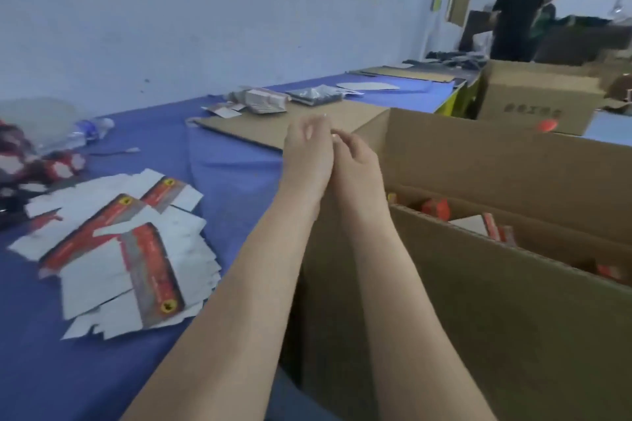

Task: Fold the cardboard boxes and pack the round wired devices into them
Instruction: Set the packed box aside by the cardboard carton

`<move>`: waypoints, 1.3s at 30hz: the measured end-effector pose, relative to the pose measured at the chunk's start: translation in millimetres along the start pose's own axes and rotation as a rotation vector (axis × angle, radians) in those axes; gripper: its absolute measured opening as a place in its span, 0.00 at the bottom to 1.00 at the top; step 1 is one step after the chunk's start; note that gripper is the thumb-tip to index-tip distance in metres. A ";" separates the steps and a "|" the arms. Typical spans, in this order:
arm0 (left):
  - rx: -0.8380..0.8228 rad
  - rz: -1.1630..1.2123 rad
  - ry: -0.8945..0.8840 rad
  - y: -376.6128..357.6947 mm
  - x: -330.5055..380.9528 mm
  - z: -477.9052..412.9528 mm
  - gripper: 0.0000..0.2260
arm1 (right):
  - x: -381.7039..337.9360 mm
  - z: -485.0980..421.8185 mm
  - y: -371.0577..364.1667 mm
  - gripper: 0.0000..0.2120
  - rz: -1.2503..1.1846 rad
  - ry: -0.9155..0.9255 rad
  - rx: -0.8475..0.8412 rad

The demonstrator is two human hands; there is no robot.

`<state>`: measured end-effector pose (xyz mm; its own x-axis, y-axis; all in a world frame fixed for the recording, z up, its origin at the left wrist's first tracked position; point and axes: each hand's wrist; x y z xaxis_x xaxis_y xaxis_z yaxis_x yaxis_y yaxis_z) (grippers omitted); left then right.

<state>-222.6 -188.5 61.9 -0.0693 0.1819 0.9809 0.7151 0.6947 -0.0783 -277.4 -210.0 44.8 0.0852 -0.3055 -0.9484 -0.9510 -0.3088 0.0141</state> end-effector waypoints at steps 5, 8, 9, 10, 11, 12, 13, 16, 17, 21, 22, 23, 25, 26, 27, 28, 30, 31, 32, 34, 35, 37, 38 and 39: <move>0.484 -0.425 0.133 152.9 -59.7 -10.7 0.17 | 49.1 44.7 -123.7 0.13 0.333 -0.067 -0.526; 0.617 -0.664 0.319 213.8 -82.4 -1.7 0.22 | 71.7 63.6 -170.0 0.10 0.514 -0.095 -0.574; 0.622 -0.653 0.352 226.8 -88.0 1.1 0.23 | 75.1 66.6 -180.4 0.12 0.552 -0.099 -0.534; 0.617 -0.607 0.357 235.7 -92.1 3.2 0.22 | 76.4 67.9 -189.1 0.14 0.582 -0.094 -0.503; 0.615 -0.552 0.336 241.8 -95.7 4.7 0.20 | 76.8 67.8 -196.7 0.16 0.602 -0.085 -0.494; 0.620 -0.504 0.306 245.2 -98.1 6.2 0.19 | 77.5 66.6 -204.1 0.17 0.618 -0.072 -0.498; 0.635 -0.466 0.283 247.0 -98.5 7.1 0.18 | 77.8 65.4 -209.7 0.18 0.634 -0.062 -0.509; 0.691 -0.443 0.307 255.3 -98.4 5.1 0.20 | 85.7 64.7 -217.4 0.19 0.734 -0.015 -0.503; 0.705 -0.450 0.325 259.1 -100.2 4.5 0.21 | 90.4 66.1 -217.0 0.20 0.790 0.014 -0.484; 0.698 -0.417 0.321 272.1 -108.4 8.4 0.18 | 108.3 72.6 -216.1 0.24 0.827 0.048 -0.379; 0.675 -0.448 0.316 274.8 -110.0 9.3 0.17 | 110.2 72.2 -217.3 0.24 0.827 0.054 -0.362; 0.648 -0.500 0.314 277.7 -110.9 9.7 0.16 | 111.4 71.1 -218.8 0.24 0.836 0.067 -0.348; 0.609 -0.629 0.312 285.3 -110.3 9.2 0.14 | 112.0 68.5 -222.1 0.22 0.861 0.100 -0.326; 0.592 -0.690 0.313 288.8 -109.1 8.5 0.13 | 112.1 67.2 -223.7 0.21 0.866 0.111 -0.316; 0.580 -0.737 0.314 291.5 -107.2 7.7 0.13 | 112.8 66.2 -225.4 0.21 0.864 0.121 -0.307; 0.578 -0.768 0.309 294.2 -105.1 5.9 0.13 | 113.8 65.2 -227.4 0.20 0.856 0.134 -0.297; 0.597 -0.784 0.284 298.7 -100.1 0.0 0.13 | 115.3 63.1 -232.4 0.20 0.807 0.171 -0.278; 0.603 -0.767 0.271 300.5 -97.6 -4.1 0.12 | 115.5 61.6 -235.8 0.20 0.762 0.190 -0.264; 0.603 -0.729 0.256 302.1 -95.8 -8.7 0.12 | 115.7 59.9 -239.7 0.19 0.705 0.206 -0.246; 0.588 -0.615 0.226 304.7 -95.7 -18.4 0.12 | 115.4 55.8 -248.4 0.17 0.588 0.219 -0.201; 0.581 -0.566 0.219 305.7 -97.2 -22.2 0.13 | 115.4 53.6 -253.1 0.16 0.539 0.215 -0.182; 0.579 -0.520 0.210 308.0 -102.7 -27.6 0.15 | 116.1 48.1 -262.4 0.15 0.466 0.200 -0.154; 0.590 -0.504 0.204 309.7 -105.7 -30.3 0.15 | 117.2 44.9 -267.3 0.14 0.443 0.200 -0.146; 0.606 -0.488 0.197 311.4 -108.0 -33.0 0.15 | 118.3 41.4 -271.8 0.14 0.427 0.207 -0.142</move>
<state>30.6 -14.8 -62.5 -0.1116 -0.3265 0.9386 0.1297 0.9316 0.3395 -21.2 -124.9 -84.4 -0.2319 -0.5994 -0.7661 -0.8653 -0.2326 0.4440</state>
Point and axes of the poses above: each hand's wrist, its own z-axis away from the middle knuckle, its own y-axis out of the back of the hand, x = y × z
